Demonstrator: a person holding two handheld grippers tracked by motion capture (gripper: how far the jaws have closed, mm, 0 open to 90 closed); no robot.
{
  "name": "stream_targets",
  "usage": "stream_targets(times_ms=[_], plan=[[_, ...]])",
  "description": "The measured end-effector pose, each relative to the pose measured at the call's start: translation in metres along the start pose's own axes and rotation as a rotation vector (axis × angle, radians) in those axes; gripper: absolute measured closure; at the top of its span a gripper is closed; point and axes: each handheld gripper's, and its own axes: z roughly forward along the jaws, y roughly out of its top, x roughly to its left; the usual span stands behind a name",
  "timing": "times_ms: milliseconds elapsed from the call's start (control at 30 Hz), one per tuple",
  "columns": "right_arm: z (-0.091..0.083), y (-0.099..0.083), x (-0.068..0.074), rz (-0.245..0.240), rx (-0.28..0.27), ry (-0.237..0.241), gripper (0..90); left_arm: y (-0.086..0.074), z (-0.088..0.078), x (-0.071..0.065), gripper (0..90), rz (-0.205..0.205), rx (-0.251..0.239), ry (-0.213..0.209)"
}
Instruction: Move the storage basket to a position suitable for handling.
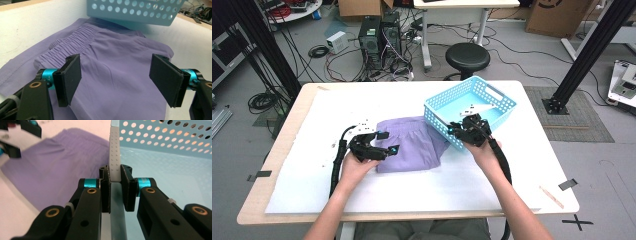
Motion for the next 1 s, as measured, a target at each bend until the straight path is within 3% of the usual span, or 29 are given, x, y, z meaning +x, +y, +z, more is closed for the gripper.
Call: stream_targets(times_ms=[167, 367, 500, 600, 633, 700, 733, 867, 900, 933, 967, 1000], plan=[[0.008, 0.02, 0.01, 0.033, -0.002, -0.004, 80.7, 0.0, 0.001, 0.001, 25.7, -0.002, 0.001, 0.0], [0.035, 0.045, 0.037, 0.043, 0.015, -0.012, 80.7, 0.0, -0.003, 0.002, 25.7, -0.007, -0.012, 0.003], [0.057, 0.053, 0.056, 0.035, 0.013, -0.048, 80.1, 0.0, -0.005, 0.002, 25.7, -0.01, -0.02, 0.009], [0.065, 0.054, 0.06, 0.037, -0.018, -0.037, 77.6, -0.001, -0.008, 0.002, 25.7, -0.005, -0.022, 0.019], [0.063, 0.053, 0.06, 0.036, -0.048, -0.025, 71.3, -0.001, -0.009, 0.002, 25.7, -0.001, -0.023, 0.022], [0.056, 0.052, 0.06, 0.016, -0.09, -0.064, 58.0, 0.0, -0.01, 0.001, 25.7, 0.002, -0.027, 0.026], [0.056, 0.052, 0.06, 0.016, -0.09, -0.064, 58.0, 0.0, -0.01, 0.001, 25.7, 0.002, -0.027, 0.026], [0.025, 0.037, 0.034, 0.018, -0.223, -0.084, 46.0, 0.002, -0.011, -0.004, 25.7, 0.021, -0.04, 0.037], [0.025, 0.037, 0.034, 0.018, -0.223, -0.084, 46.0, 0.002, -0.011, -0.004, 25.7, 0.021, -0.04, 0.037], [0.019, 0.031, 0.025, 0.024, -0.249, -0.093, 44.2, 0.003, -0.011, -0.006, 25.7, 0.026, -0.042, 0.042], [0.006, 0.017, 0.002, 0.055, -0.295, -0.109, 40.1, 0.005, -0.01, -0.009, 25.7, 0.037, -0.049, 0.046], [0.0, 0.01, -0.011, 0.072, -0.312, -0.111, 38.7, 0.006, -0.009, -0.012, 25.7, 0.045, -0.051, 0.044]])
